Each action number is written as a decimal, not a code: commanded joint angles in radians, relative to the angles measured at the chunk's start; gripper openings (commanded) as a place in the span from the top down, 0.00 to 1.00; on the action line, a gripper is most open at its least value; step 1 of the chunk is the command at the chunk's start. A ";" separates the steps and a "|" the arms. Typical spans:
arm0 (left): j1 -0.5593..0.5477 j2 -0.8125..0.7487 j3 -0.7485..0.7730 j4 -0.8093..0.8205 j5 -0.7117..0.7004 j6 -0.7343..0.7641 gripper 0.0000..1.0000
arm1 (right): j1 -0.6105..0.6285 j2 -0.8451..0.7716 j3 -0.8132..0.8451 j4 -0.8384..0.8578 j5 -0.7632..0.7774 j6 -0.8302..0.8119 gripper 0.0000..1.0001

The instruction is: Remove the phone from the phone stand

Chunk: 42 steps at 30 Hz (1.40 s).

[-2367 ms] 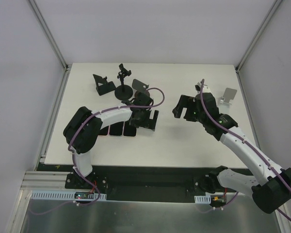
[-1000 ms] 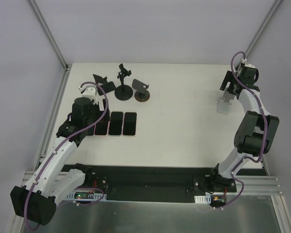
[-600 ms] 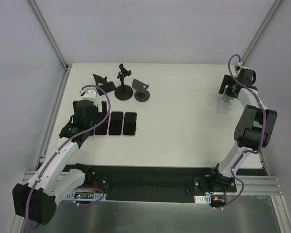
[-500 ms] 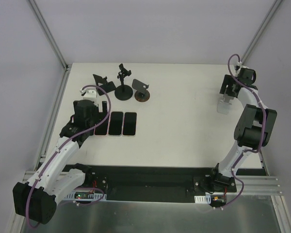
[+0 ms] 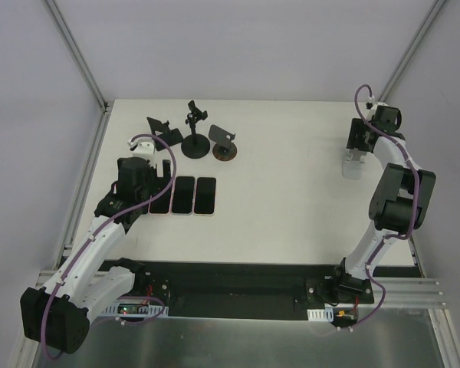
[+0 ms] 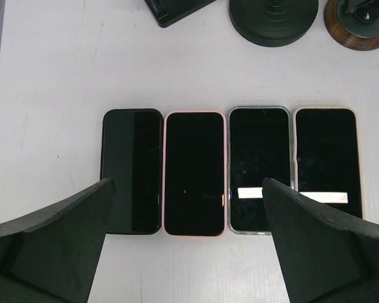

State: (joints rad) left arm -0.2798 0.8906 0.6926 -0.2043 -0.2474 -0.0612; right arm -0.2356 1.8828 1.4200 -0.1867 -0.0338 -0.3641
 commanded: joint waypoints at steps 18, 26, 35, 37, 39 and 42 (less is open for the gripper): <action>0.007 -0.065 0.007 0.039 0.007 -0.025 0.01 | 0.568 0.214 0.445 -0.031 0.018 0.119 0.63; 0.007 -0.079 0.002 0.046 -0.009 -0.015 0.01 | 0.677 0.334 0.594 -0.031 0.112 0.189 0.63; 0.007 -0.099 -0.002 0.051 0.002 -0.014 0.01 | 0.736 0.392 0.616 -0.054 0.106 0.208 0.57; 0.008 -0.107 -0.002 0.051 0.003 -0.015 0.01 | 0.746 0.384 0.602 -0.054 0.106 0.217 0.55; 0.008 -0.110 -0.004 0.052 0.002 -0.015 0.01 | 0.754 0.374 0.585 -0.046 0.112 0.229 0.50; 0.008 -0.120 -0.005 0.052 0.007 -0.017 0.01 | 0.765 0.372 0.583 -0.054 0.113 0.234 0.39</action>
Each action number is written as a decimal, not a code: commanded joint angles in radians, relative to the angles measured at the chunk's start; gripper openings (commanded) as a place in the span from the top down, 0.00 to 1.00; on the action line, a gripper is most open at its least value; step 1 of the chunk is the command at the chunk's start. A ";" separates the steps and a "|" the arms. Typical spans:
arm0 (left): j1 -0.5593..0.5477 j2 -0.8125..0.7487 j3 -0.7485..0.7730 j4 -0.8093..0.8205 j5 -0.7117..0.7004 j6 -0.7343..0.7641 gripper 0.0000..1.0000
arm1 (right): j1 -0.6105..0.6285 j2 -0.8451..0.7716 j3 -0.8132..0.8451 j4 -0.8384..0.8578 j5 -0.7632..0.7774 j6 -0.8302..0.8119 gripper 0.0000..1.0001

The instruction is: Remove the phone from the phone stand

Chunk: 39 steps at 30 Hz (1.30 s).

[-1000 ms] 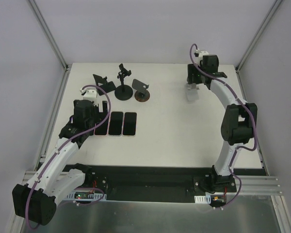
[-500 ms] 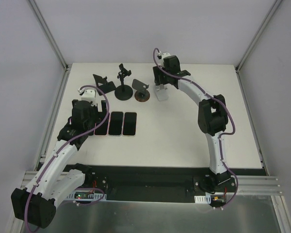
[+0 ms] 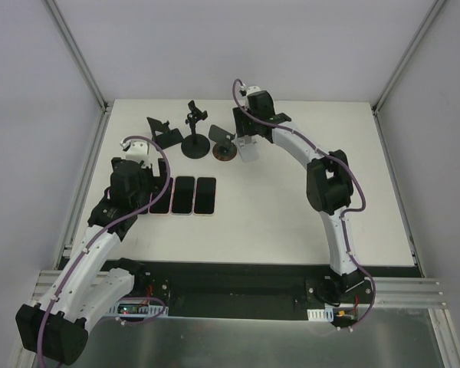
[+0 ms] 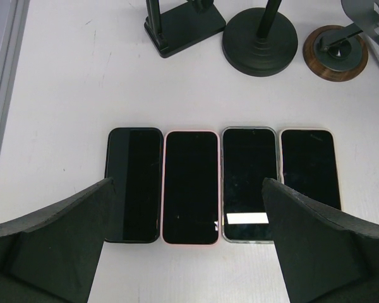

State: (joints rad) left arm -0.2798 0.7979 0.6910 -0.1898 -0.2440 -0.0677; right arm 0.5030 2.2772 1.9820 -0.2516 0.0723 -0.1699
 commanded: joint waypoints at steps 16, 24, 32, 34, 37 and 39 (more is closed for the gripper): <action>0.008 -0.127 -0.011 0.036 -0.004 -0.017 0.01 | 0.032 -0.260 -0.136 -0.003 0.188 0.006 0.04; 0.007 -0.241 -0.021 -0.020 -0.124 -0.122 0.01 | -0.014 -0.635 -0.435 -0.011 0.375 0.038 0.04; 0.007 -0.463 0.010 -0.134 -0.308 -0.118 0.01 | -0.118 -1.150 -0.869 -0.020 0.618 0.064 0.04; 0.008 -0.526 0.018 -0.157 -0.337 -0.103 0.01 | -0.142 -1.252 -0.928 -0.018 0.642 0.063 0.04; 0.008 -0.603 0.039 -0.158 -0.374 -0.058 0.01 | -0.165 -1.433 -1.017 -0.009 0.701 0.061 0.04; 0.007 -0.635 0.065 -0.151 -0.393 -0.031 0.01 | -0.169 -1.542 -1.063 0.014 0.734 0.049 0.04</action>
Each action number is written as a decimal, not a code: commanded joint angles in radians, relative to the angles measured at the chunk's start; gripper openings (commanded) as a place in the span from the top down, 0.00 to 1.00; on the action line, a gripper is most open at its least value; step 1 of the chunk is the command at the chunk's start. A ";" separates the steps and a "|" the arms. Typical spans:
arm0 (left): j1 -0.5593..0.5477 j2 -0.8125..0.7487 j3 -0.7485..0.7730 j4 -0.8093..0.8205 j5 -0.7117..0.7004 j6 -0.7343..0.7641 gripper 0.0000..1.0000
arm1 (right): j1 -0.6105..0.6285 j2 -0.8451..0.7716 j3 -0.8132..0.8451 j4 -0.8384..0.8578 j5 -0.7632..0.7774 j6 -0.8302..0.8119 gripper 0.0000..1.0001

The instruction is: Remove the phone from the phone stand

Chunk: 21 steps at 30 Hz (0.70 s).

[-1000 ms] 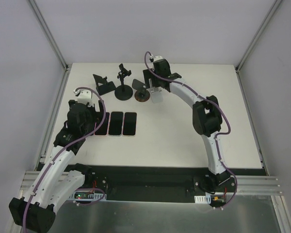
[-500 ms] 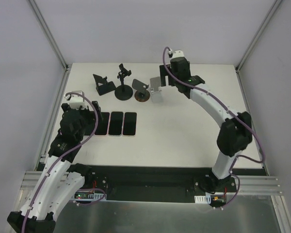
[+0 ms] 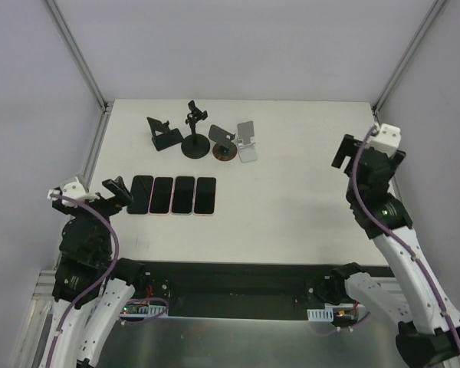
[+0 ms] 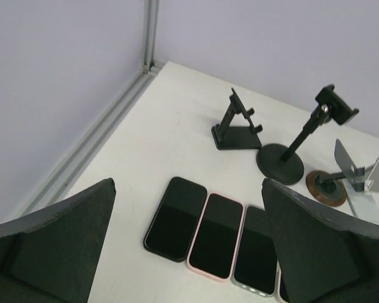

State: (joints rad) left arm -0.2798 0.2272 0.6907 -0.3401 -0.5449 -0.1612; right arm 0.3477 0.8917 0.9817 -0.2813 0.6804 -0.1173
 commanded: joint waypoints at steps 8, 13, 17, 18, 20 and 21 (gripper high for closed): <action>0.008 -0.135 0.135 0.096 -0.116 0.227 0.01 | -0.015 -0.344 -0.113 0.036 0.151 -0.016 0.04; 0.007 -0.146 0.136 0.128 -0.115 0.270 0.01 | -0.015 -0.385 -0.129 0.018 0.154 -0.001 0.04; 0.007 -0.161 0.121 0.131 -0.112 0.256 0.01 | -0.013 -0.401 -0.124 -0.002 0.156 -0.004 0.04; 0.007 -0.166 0.118 0.131 -0.107 0.250 0.01 | -0.015 -0.401 -0.120 -0.005 0.156 -0.004 0.04; 0.008 -0.169 0.106 0.131 -0.090 0.238 0.01 | -0.015 -0.399 -0.118 -0.015 0.148 -0.005 0.04; 0.007 -0.172 0.102 0.130 -0.076 0.232 0.01 | -0.015 -0.398 -0.114 -0.022 0.146 -0.001 0.04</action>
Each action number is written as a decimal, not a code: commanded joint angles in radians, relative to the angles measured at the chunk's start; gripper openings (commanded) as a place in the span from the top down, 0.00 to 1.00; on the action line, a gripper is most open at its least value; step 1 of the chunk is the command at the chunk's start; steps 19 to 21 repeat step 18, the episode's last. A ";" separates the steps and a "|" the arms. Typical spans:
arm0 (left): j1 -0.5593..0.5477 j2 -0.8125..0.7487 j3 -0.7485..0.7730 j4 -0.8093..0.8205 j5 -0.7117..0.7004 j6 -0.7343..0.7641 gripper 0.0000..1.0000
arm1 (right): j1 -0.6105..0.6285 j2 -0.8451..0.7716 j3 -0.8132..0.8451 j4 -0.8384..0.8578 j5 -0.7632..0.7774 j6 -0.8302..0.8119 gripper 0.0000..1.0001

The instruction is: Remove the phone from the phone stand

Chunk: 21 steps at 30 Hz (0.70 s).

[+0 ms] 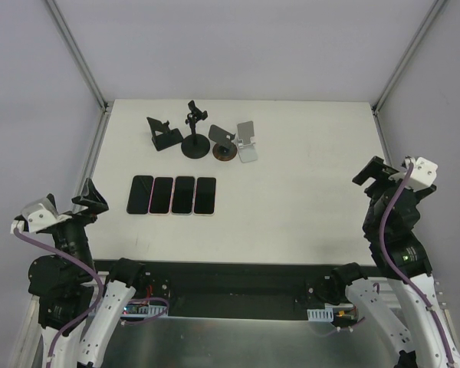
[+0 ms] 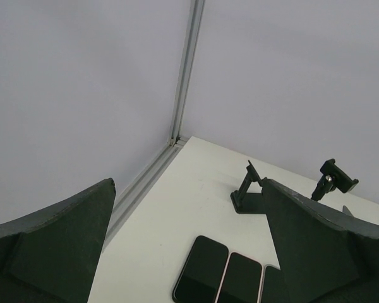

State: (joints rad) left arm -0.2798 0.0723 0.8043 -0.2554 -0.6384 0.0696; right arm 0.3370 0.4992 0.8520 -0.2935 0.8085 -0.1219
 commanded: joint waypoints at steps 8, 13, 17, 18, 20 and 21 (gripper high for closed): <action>0.008 -0.040 -0.022 0.044 0.023 -0.019 0.01 | -0.004 0.015 0.042 -0.047 -0.002 0.031 0.04; 0.007 -0.063 -0.020 0.041 0.032 -0.013 0.01 | -0.004 0.018 0.035 -0.056 -0.006 0.062 0.04; 0.007 -0.068 -0.022 0.038 0.025 -0.011 0.01 | -0.004 0.007 0.027 -0.064 -0.019 0.082 0.04; 0.007 -0.068 -0.022 0.036 0.023 -0.019 0.01 | -0.003 0.006 0.028 -0.065 -0.020 0.084 0.04; 0.007 -0.068 -0.022 0.036 0.023 -0.019 0.01 | -0.003 0.006 0.028 -0.065 -0.020 0.084 0.04; 0.007 -0.068 -0.022 0.036 0.023 -0.019 0.01 | -0.003 0.006 0.028 -0.065 -0.020 0.084 0.04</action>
